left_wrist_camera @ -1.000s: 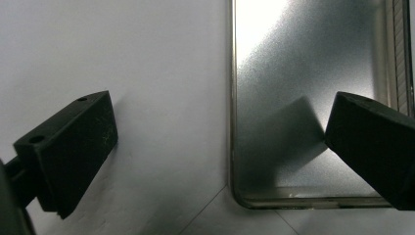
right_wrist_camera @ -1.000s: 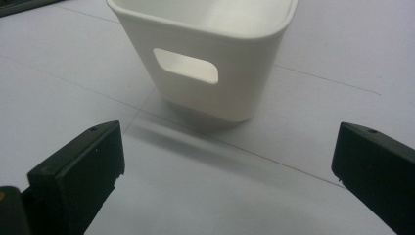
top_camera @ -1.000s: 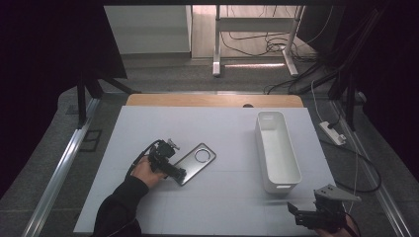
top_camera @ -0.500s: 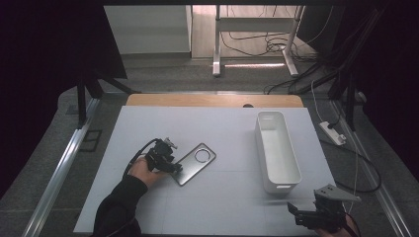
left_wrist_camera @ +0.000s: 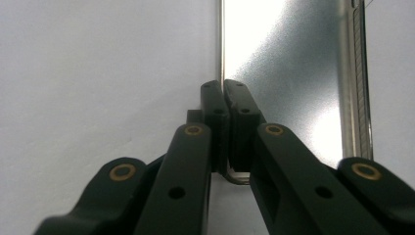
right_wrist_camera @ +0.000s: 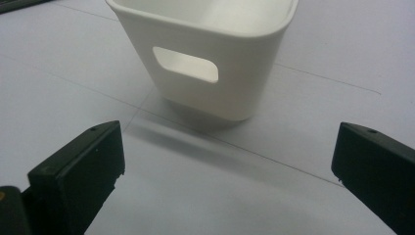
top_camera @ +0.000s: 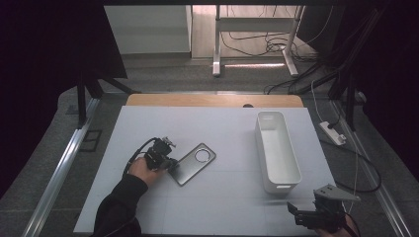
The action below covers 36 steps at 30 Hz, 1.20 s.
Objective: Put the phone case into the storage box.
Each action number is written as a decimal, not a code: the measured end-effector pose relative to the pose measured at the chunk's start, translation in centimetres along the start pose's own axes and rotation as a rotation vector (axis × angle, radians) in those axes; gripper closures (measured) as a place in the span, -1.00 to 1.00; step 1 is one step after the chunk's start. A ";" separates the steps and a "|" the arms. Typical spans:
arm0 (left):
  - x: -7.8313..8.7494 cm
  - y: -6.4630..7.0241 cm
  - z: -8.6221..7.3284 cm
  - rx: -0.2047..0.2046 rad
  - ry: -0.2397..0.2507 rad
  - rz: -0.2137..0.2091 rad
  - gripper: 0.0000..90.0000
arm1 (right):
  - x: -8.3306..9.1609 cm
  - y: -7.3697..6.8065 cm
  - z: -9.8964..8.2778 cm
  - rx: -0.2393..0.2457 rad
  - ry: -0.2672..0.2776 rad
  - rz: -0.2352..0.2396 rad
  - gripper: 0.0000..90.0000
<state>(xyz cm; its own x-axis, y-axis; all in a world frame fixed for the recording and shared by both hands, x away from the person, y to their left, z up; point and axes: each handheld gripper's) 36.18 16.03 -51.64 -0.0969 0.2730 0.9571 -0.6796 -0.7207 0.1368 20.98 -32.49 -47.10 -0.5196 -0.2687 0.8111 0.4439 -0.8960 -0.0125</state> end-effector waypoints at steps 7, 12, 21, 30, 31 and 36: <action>0.0 0.1 -0.2 0.002 0.021 0.007 0.98 | 0.0 0.0 0.0 0.000 0.001 -0.001 -1.00; 0.2 0.4 -0.3 0.002 0.054 0.001 0.98 | 0.0 0.0 0.0 -0.001 0.004 0.000 -1.00; 1.9 1.5 -1.6 -0.007 0.176 0.031 0.98 | 0.0 0.1 0.0 -0.002 0.005 0.001 -1.00; 3.3 2.3 -3.1 0.000 0.287 0.028 0.98 | 0.0 0.1 0.0 -0.004 0.005 0.001 -1.00; 3.6 2.4 -3.4 0.005 0.310 0.017 0.98 | 0.0 0.1 0.0 -0.004 0.005 0.002 -1.00; 4.3 2.8 -4.4 -0.001 0.375 -0.004 0.98 | 0.0 0.1 0.0 -0.003 0.005 0.002 -1.00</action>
<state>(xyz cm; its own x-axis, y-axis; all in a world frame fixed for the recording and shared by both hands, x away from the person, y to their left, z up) 30.66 18.03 -48.25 -0.3535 0.4901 0.7968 -0.6814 -0.7185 0.1397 20.98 -32.56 -47.08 -0.5222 -0.2727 0.8081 0.4430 -0.8964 -0.0162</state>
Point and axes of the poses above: each handheld gripper's, and its own axes: x roughly backward along the jaws, z roughly out of its top, y roughly to its right, and after that the axes turned 11 degrees about -y, right-handed
